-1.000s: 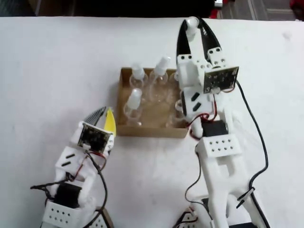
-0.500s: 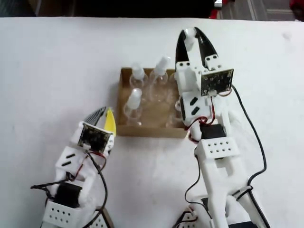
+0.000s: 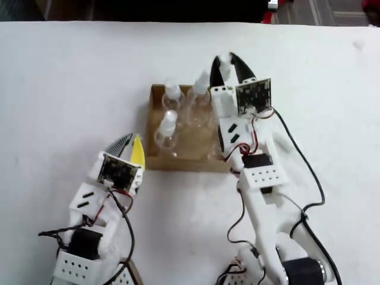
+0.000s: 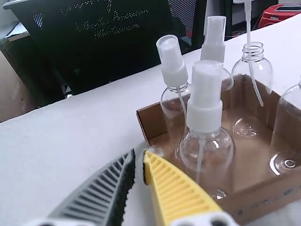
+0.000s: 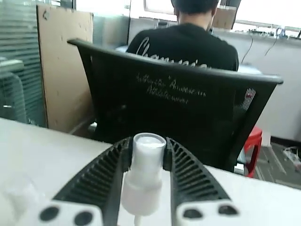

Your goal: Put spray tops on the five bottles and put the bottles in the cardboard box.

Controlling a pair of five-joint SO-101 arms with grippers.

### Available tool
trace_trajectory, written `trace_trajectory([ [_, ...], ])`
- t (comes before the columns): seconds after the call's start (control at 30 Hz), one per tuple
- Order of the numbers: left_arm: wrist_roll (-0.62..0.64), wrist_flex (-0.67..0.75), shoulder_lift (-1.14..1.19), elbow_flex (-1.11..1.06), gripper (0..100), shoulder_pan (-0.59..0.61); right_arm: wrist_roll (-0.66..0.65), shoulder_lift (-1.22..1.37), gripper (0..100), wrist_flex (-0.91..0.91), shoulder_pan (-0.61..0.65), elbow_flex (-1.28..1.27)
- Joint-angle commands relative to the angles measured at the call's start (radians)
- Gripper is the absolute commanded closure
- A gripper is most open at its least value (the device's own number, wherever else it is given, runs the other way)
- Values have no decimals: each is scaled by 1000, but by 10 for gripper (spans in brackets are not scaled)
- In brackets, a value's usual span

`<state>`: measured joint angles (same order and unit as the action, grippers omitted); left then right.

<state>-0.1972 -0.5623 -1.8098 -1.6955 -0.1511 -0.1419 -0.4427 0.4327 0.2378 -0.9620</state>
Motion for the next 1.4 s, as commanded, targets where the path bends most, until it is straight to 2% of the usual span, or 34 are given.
trace_trajectory([
  [0.0, -12, 23, -18, 3, 965, -12, 9, 22, 983, 24, -1, 3],
  [1.13, -12, 18, -18, 3, 965, -13, 11, 28, 981, 22, -25, -97],
  [1.37, -12, 18, -18, 3, 965, -13, 6, 113, 980, 25, -27, -87],
])
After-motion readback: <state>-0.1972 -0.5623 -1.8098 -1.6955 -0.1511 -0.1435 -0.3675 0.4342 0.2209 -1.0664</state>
